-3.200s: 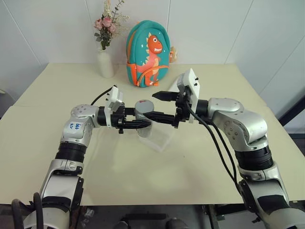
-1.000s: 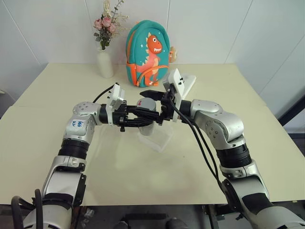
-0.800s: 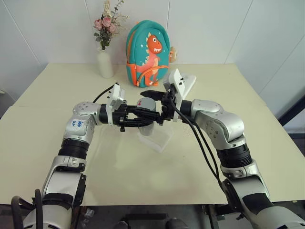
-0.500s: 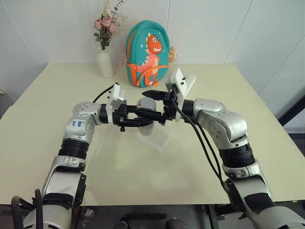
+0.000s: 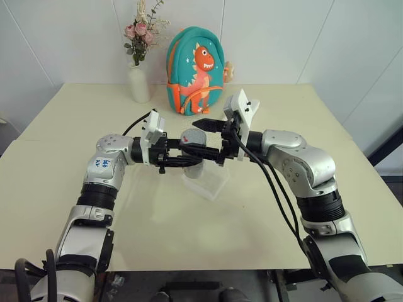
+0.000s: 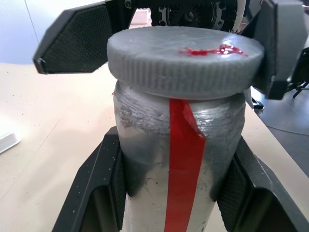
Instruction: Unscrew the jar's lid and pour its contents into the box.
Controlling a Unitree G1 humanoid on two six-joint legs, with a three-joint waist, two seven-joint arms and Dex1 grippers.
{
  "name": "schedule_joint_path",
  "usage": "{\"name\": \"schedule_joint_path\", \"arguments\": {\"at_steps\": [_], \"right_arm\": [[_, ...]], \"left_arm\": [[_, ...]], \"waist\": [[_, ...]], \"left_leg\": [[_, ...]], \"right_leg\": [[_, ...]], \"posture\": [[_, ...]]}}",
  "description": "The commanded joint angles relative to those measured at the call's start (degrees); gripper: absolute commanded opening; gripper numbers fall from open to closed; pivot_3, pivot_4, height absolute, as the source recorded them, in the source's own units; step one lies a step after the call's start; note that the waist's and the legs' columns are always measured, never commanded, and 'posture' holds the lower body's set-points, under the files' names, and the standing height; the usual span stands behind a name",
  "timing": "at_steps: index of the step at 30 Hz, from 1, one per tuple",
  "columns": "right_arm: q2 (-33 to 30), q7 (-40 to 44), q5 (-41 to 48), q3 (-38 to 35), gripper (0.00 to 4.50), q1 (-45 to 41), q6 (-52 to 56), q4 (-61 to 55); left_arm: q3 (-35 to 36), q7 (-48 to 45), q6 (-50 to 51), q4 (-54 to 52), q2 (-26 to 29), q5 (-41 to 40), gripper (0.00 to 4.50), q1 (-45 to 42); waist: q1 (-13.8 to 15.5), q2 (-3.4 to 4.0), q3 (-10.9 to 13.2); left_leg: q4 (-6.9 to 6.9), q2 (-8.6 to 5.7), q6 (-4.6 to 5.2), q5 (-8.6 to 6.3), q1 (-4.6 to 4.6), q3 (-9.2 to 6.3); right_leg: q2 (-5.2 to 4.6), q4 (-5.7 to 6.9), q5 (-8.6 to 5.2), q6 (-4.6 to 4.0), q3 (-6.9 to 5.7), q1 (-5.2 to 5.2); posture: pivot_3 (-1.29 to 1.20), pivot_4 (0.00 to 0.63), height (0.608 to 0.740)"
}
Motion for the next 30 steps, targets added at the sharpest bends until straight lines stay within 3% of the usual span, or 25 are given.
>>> {"name": "schedule_joint_path", "arguments": {"at_steps": [1,30], "right_arm": [[-1.4,-0.6,0.4,-2.4,4.47,0.1,0.0,-2.1],[-3.1,-1.3,3.3,-2.8,4.47,1.1,2.9,-6.8]], "left_arm": [[0.6,-0.5,-0.5,-0.9,0.3,-0.5,1.98,-0.8],[0.6,-0.9,-0.9,0.9,-0.2,-0.2,1.98,-1.5]], "waist": [[0.0,0.0,0.0],[0.0,0.0,0.0]], "left_leg": [[0.0,0.0,0.0,0.0,0.0,0.0],[0.0,0.0,0.0,0.0,0.0,0.0]], "right_leg": [[0.0,0.0,0.0,0.0,0.0,0.0],[0.0,0.0,0.0,0.0,0.0,0.0]], "posture": [[0.0,0.15,0.74],[0.0,0.15,0.74]]}}
